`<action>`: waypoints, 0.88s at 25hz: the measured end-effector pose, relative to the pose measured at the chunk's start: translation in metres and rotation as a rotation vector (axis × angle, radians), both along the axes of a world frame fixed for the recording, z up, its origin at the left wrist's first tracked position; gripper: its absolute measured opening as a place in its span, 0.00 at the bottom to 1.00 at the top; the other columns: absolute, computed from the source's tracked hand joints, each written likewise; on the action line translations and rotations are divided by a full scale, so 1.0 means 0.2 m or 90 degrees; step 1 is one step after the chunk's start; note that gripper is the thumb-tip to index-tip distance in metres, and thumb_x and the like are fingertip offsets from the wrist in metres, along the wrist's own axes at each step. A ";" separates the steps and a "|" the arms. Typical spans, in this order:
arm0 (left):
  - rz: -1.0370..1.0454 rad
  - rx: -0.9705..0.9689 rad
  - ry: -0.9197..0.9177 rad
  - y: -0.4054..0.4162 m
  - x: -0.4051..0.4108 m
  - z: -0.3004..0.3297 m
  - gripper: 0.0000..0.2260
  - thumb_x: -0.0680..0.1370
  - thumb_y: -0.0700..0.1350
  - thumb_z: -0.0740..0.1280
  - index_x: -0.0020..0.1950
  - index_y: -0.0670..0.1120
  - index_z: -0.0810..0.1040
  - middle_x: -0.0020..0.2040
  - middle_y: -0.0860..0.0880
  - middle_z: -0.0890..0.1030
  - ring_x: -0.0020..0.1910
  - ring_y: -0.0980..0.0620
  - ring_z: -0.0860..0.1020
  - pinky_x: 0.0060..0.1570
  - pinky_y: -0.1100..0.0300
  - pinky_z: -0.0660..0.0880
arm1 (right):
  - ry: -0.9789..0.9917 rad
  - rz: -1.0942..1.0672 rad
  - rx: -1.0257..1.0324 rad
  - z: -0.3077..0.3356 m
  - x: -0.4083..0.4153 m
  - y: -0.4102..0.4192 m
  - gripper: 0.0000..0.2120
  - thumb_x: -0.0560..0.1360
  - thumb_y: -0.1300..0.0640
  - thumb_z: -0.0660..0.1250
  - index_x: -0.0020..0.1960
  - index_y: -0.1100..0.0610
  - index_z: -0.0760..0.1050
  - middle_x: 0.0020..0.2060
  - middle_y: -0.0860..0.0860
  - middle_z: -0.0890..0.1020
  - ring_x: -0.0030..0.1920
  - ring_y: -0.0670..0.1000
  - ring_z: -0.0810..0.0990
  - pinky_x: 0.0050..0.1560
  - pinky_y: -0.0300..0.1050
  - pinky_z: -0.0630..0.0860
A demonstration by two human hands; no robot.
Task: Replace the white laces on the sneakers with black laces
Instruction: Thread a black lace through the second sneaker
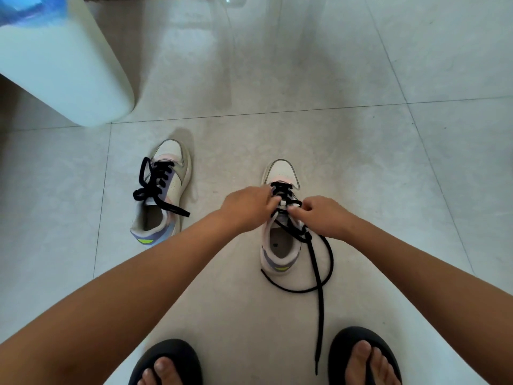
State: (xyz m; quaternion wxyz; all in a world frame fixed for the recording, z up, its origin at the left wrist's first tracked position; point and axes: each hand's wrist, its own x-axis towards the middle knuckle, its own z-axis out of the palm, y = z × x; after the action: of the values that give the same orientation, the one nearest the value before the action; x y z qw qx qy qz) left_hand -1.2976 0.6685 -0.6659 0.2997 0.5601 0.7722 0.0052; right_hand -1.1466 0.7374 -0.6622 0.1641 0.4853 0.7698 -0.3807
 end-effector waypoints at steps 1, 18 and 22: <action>-0.091 -0.043 0.054 0.02 0.03 0.01 0.12 0.82 0.51 0.53 0.54 0.44 0.70 0.50 0.46 0.76 0.49 0.44 0.76 0.41 0.56 0.66 | -0.036 0.064 -0.001 0.02 -0.03 -0.01 0.19 0.80 0.47 0.56 0.35 0.56 0.67 0.32 0.50 0.72 0.34 0.50 0.71 0.33 0.43 0.64; 0.124 0.082 -0.226 -0.25 -0.13 -0.14 0.11 0.83 0.45 0.55 0.43 0.44 0.70 0.41 0.40 0.79 0.39 0.41 0.78 0.35 0.63 0.70 | 0.172 -0.202 -0.009 -0.16 0.32 0.03 0.12 0.80 0.57 0.58 0.39 0.58 0.70 0.32 0.51 0.80 0.30 0.50 0.76 0.43 0.53 0.77; -0.022 0.082 -0.136 -0.10 -0.07 -0.11 0.10 0.82 0.45 0.55 0.47 0.41 0.70 0.46 0.42 0.77 0.46 0.42 0.75 0.41 0.57 0.64 | 0.206 -0.041 0.026 -0.05 0.07 0.02 0.08 0.79 0.51 0.61 0.45 0.54 0.71 0.38 0.53 0.79 0.36 0.50 0.76 0.40 0.45 0.72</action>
State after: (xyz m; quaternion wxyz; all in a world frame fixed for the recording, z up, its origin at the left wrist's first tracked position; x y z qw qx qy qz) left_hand -1.3116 0.6481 -0.6883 0.3440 0.5875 0.7242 0.1094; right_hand -1.1333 0.7418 -0.6722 0.0160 0.4455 0.7776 -0.4435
